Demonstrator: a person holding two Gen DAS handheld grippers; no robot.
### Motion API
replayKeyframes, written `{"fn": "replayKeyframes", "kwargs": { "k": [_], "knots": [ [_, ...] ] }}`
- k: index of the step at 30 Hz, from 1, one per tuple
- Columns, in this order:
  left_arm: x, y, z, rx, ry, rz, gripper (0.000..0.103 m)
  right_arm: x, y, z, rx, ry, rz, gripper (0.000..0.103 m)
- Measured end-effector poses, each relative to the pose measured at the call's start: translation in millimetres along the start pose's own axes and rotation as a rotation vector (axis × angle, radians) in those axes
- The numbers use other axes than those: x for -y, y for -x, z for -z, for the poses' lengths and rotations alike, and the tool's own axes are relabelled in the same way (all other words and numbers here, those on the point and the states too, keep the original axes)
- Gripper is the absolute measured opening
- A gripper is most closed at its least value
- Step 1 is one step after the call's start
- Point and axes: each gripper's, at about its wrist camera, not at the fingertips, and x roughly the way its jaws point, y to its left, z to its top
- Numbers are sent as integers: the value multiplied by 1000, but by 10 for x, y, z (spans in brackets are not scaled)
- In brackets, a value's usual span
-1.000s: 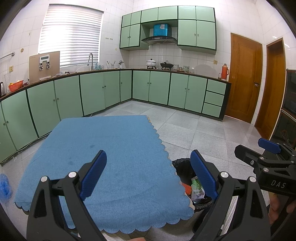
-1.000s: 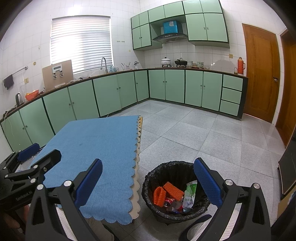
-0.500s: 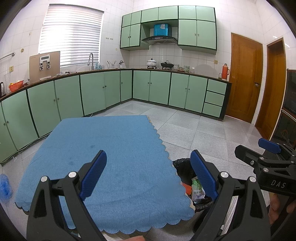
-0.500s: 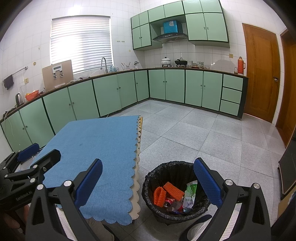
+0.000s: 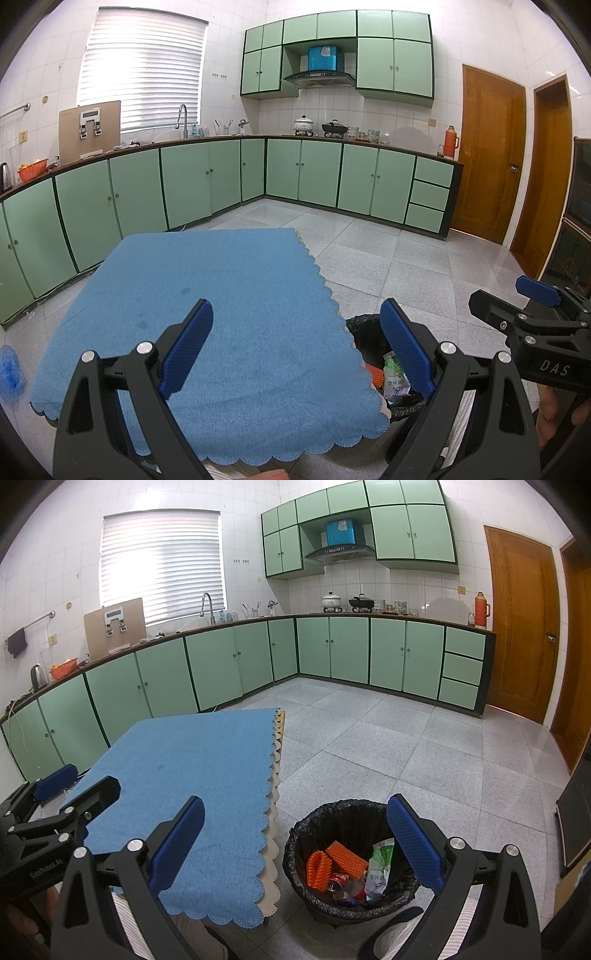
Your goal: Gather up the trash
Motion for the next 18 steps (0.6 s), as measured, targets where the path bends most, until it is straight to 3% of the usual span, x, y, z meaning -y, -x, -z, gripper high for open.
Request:
{"fn": "replayKeyframes", "kwargs": {
  "k": [18],
  "knots": [
    [31, -34, 21, -11, 1, -3, 89, 39, -90, 53, -11, 0, -5, 97]
  ]
}}
